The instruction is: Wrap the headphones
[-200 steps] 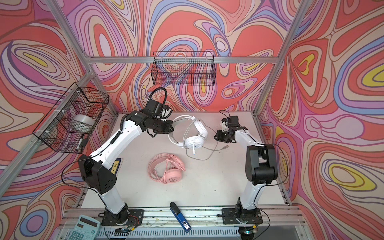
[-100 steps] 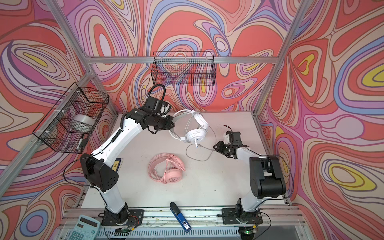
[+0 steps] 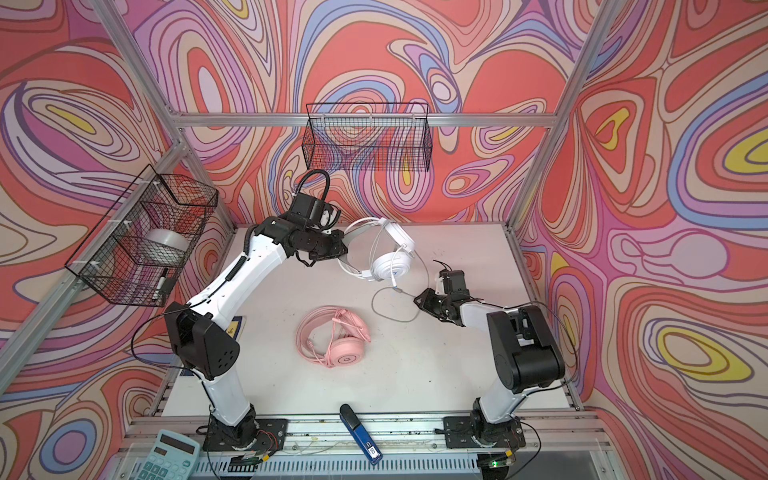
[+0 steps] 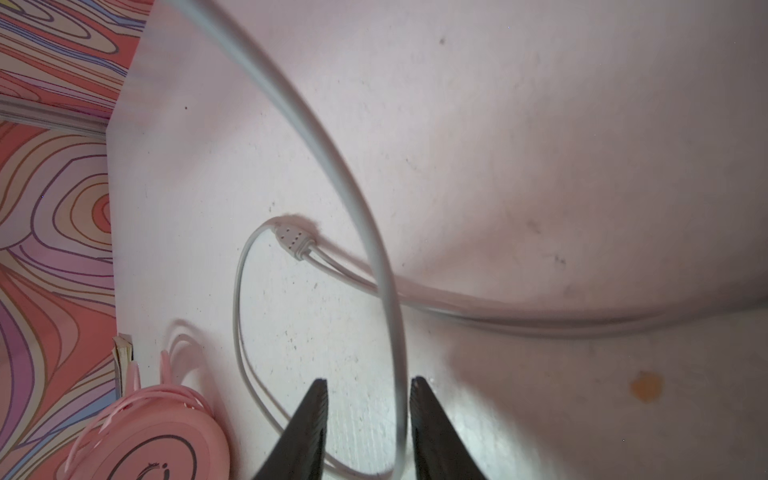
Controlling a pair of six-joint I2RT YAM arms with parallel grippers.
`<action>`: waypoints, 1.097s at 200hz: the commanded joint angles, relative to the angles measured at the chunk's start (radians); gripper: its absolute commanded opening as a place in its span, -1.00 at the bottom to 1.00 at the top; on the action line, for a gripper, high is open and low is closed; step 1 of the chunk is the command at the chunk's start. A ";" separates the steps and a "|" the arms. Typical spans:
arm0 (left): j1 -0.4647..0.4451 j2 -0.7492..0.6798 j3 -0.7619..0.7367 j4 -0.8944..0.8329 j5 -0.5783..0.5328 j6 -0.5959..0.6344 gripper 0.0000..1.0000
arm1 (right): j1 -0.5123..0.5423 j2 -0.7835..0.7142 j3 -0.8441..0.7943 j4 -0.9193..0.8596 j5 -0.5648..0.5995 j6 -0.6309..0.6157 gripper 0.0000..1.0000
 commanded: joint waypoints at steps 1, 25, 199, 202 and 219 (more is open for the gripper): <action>0.009 -0.007 0.030 0.054 0.018 -0.037 -1.00 | 0.036 0.027 -0.011 0.002 0.052 0.039 -0.32; 0.014 -0.010 0.022 0.060 0.016 -0.041 -1.00 | 0.055 0.037 -0.026 0.017 0.069 0.057 -0.44; 0.055 -0.039 -0.046 0.083 -0.102 -0.141 -1.00 | 0.108 -0.241 0.141 -0.458 0.071 -0.510 -1.00; 0.055 -0.040 -0.045 0.082 -0.106 -0.145 -1.00 | 0.114 -0.242 0.150 -0.477 0.073 -0.525 -1.00; 0.057 -0.036 -0.040 0.083 -0.124 -0.164 -1.00 | 0.163 -0.251 0.194 -0.581 0.126 -0.625 -1.00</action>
